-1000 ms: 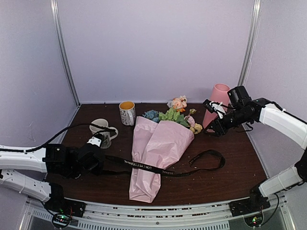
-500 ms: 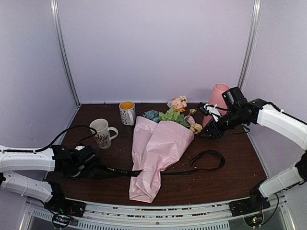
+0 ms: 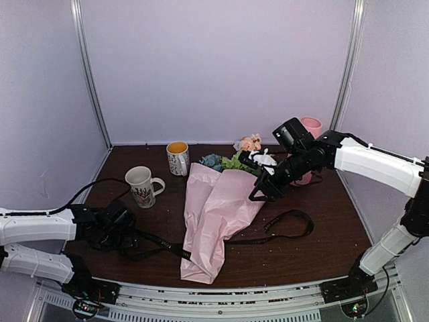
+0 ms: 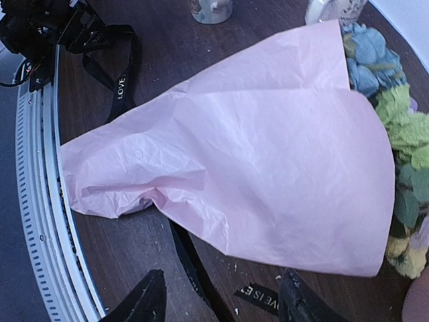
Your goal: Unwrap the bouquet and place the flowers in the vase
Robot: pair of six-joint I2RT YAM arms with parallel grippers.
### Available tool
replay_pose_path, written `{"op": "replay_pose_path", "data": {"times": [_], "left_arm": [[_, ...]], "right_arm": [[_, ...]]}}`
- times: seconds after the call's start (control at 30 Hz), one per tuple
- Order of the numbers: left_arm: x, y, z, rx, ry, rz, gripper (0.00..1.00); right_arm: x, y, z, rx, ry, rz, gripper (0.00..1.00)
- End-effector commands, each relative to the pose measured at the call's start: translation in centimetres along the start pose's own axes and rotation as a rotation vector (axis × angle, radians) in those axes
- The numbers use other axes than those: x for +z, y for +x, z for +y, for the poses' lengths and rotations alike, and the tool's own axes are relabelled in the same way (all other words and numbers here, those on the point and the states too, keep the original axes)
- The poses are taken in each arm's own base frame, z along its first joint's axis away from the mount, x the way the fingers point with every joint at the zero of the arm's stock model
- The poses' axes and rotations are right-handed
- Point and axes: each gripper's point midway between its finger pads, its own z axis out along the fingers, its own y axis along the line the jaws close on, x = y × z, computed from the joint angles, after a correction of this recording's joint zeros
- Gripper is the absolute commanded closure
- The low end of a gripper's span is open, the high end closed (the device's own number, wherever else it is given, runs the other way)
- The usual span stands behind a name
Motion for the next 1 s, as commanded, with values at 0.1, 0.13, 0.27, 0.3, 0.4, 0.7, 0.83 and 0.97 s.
{"op": "replay_pose_path", "data": {"times": [0.1, 0.13, 0.27, 0.3, 0.4, 0.7, 0.83, 0.97], "left_arm": [[-4.8, -4.2, -3.7, 0.127, 0.087, -0.172, 0.1], [-5.3, -4.6, -4.1, 0.13, 0.104, -0.192, 0.06], [-6.9, -6.0, -5.9, 0.151, 0.183, -0.279, 0.02], [-7.3, -6.2, -6.7, 0.16, 0.222, -0.299, 0.02], [-8.0, -5.8, -8.7, 0.209, 0.351, -0.325, 0.05], [-11.2, -2.9, -17.0, 0.394, 0.767, -0.261, 0.05], [-9.9, -1.3, -21.2, 0.53, 0.809, -0.165, 0.06], [-8.6, 0.0, -25.9, 0.615, 0.885, -0.084, 0.06]], "right_arm": [[5.2, -5.0, 2.3, -0.1, -0.031, 0.07, 0.39], [5.9, -5.7, 2.7, -0.112, -0.031, 0.078, 0.39], [8.6, -8.7, 2.8, -0.133, 0.014, 0.08, 0.39], [9.2, -9.3, 2.7, -0.129, 0.018, 0.083, 0.39], [10.9, -10.3, 2.7, -0.111, -0.009, 0.115, 0.39], [10.5, -11.5, 0.4, -0.079, 0.055, 0.104, 0.39], [4.7, -12.7, -1.6, -0.053, 0.098, 0.028, 0.39], [-1.1, -11.1, -3.0, -0.03, 0.163, -0.012, 0.39]]}}
